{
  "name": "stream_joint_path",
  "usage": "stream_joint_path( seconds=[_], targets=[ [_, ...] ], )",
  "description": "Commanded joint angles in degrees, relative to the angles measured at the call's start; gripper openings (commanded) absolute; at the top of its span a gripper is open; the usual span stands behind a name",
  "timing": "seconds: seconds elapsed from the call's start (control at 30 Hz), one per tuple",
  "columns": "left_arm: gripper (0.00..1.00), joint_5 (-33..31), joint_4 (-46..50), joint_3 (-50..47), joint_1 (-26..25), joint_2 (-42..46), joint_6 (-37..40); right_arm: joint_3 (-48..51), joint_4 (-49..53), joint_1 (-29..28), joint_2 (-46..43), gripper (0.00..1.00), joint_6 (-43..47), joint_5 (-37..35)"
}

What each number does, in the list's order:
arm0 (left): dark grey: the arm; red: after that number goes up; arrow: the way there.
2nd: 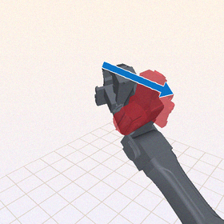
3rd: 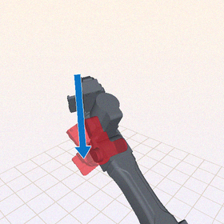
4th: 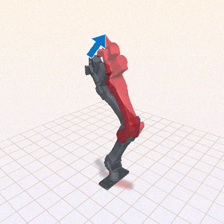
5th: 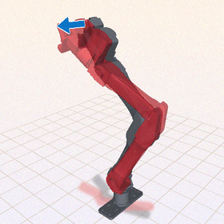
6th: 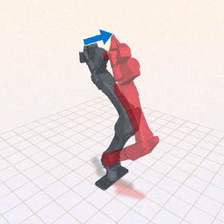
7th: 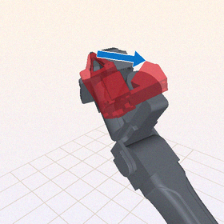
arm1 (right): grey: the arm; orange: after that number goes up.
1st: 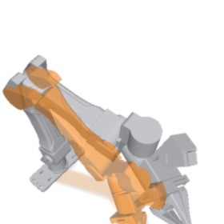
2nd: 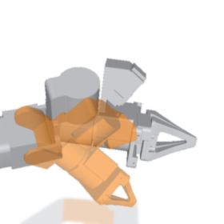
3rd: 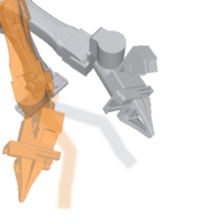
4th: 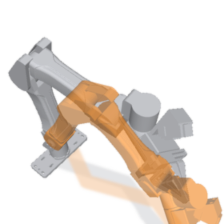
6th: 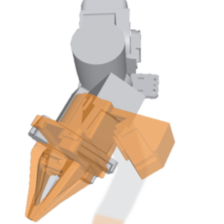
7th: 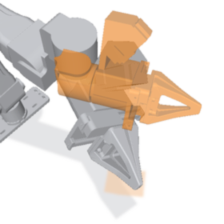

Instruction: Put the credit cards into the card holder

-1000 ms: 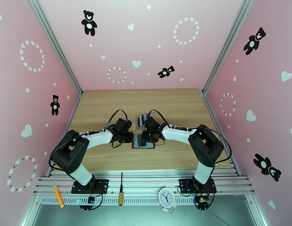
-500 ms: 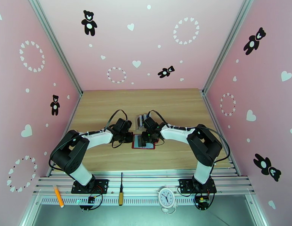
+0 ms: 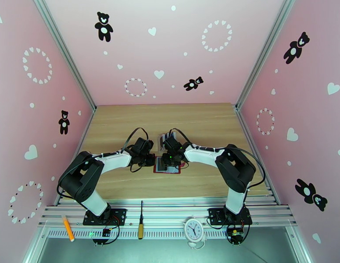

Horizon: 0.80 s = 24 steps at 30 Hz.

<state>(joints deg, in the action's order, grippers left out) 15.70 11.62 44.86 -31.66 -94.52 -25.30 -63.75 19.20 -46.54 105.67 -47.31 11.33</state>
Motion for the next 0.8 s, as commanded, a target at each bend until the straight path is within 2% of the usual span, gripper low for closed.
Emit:
stream_joint_path(
  seconds=[0.0,0.77],
  targets=[
    [0.00,0.6,0.7,0.6,-0.4,0.0,-0.5,-2.0,1.8,-0.7,1.4,0.33,0.8,0.2],
    [0.00,-0.7,1.4,0.8,-0.3,0.1,-0.6,-5.4,6.0,-1.8,2.6,0.34,2.3,-1.4]
  ],
)
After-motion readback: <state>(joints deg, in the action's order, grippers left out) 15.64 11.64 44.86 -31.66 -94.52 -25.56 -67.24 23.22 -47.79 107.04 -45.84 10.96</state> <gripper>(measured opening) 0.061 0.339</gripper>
